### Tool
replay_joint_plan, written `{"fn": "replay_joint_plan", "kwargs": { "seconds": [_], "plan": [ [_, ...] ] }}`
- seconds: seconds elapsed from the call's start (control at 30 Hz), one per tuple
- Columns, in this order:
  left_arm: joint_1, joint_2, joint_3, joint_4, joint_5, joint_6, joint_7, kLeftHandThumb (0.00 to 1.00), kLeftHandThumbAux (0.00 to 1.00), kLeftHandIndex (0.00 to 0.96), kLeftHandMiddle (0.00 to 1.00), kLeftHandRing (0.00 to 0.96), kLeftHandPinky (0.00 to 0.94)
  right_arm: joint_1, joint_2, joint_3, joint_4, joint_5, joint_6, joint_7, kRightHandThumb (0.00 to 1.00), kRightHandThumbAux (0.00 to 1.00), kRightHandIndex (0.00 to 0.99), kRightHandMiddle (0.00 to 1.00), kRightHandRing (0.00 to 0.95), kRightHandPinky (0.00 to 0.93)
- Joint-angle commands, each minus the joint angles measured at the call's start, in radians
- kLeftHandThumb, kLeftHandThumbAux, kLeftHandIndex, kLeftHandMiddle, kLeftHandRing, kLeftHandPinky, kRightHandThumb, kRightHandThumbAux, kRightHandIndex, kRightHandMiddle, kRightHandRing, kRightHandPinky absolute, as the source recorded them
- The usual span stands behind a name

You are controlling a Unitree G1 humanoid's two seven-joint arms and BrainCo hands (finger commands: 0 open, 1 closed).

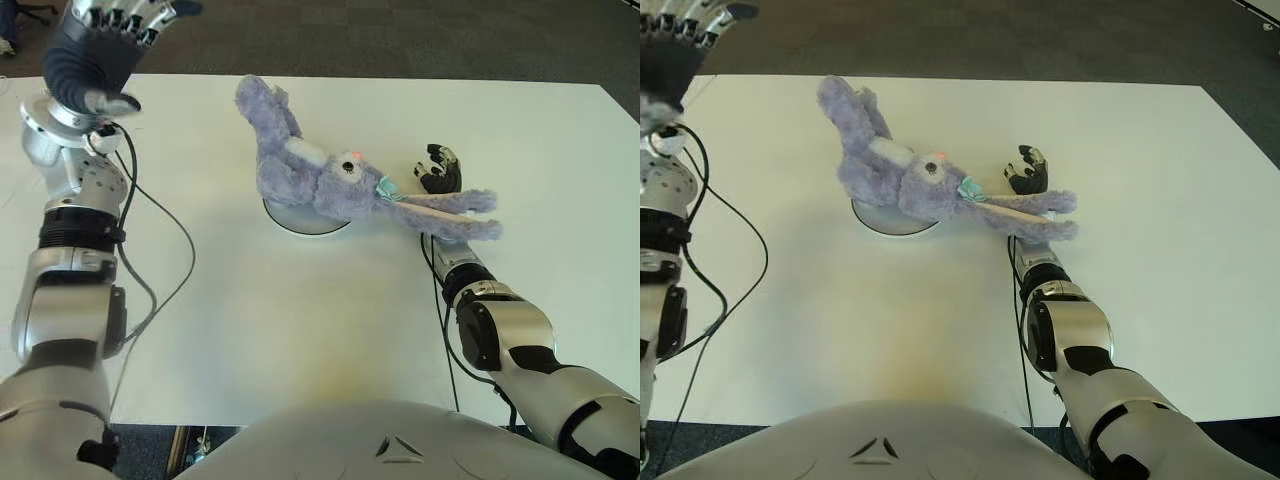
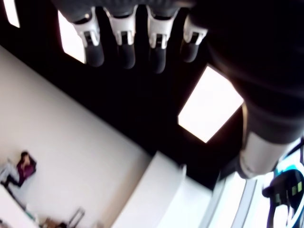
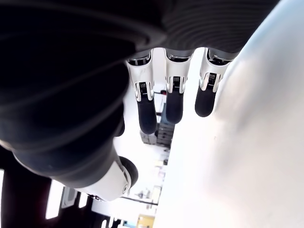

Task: Put the doll into the plate.

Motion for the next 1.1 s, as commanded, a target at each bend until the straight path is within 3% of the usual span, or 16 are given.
{"fn": "replay_joint_plan", "kwargs": {
  "seconds": [0.03, 0.13, 0.27, 0.37, 0.67, 0.87, 1.1],
  "plan": [
    [0.002, -0.347, 0.144, 0.6, 0.065, 0.272, 0.7, 0.0, 0.679, 0.017, 0.093, 0.07, 0.049, 0.197, 0.075, -0.016, 0.14, 0.028, 0.103, 0.041, 0.645, 0.862, 0.242, 0.232, 0.183, 0.126],
    [0.053, -0.381, 0.09, 0.616, 0.146, 0.25, 0.74, 0.0, 0.659, 0.004, 0.078, 0.055, 0.039, 0.197, 0.073, -0.021, 0.14, 0.034, 0.103, 0.05, 0.651, 0.866, 0.246, 0.229, 0.172, 0.116],
    [0.076, -0.4, 0.089, 0.623, 0.182, 0.246, 0.77, 0.0, 0.654, 0.0, 0.074, 0.051, 0.039, 0.197, 0.071, -0.023, 0.14, 0.035, 0.104, 0.055, 0.63, 0.865, 0.242, 0.219, 0.161, 0.114],
    [0.103, -0.423, 0.109, 0.627, 0.191, 0.239, 0.788, 0.0, 0.65, 0.0, 0.07, 0.047, 0.032, 0.197, 0.071, -0.024, 0.14, 0.035, 0.107, 0.057, 0.57, 0.867, 0.237, 0.2, 0.143, 0.113],
    [0.127, -0.502, 0.207, 0.634, 0.25, 0.227, 0.854, 0.0, 0.621, 0.0, 0.064, 0.043, 0.019, 0.197, 0.072, -0.031, 0.141, 0.036, 0.098, 0.056, 0.661, 0.861, 0.257, 0.234, 0.185, 0.128],
    [0.137, -0.546, 0.269, 0.629, 0.317, 0.216, 0.879, 0.0, 0.614, 0.0, 0.052, 0.029, 0.009, 0.195, 0.072, -0.035, 0.141, 0.036, 0.098, 0.06, 0.671, 0.86, 0.255, 0.236, 0.184, 0.128],
    [0.184, -0.587, 0.277, 0.637, 0.437, 0.223, 0.898, 0.0, 0.603, 0.0, 0.03, 0.008, 0.0, 0.195, 0.066, -0.037, 0.141, 0.033, 0.1, 0.066, 0.644, 0.859, 0.243, 0.227, 0.175, 0.14]
  ]
}}
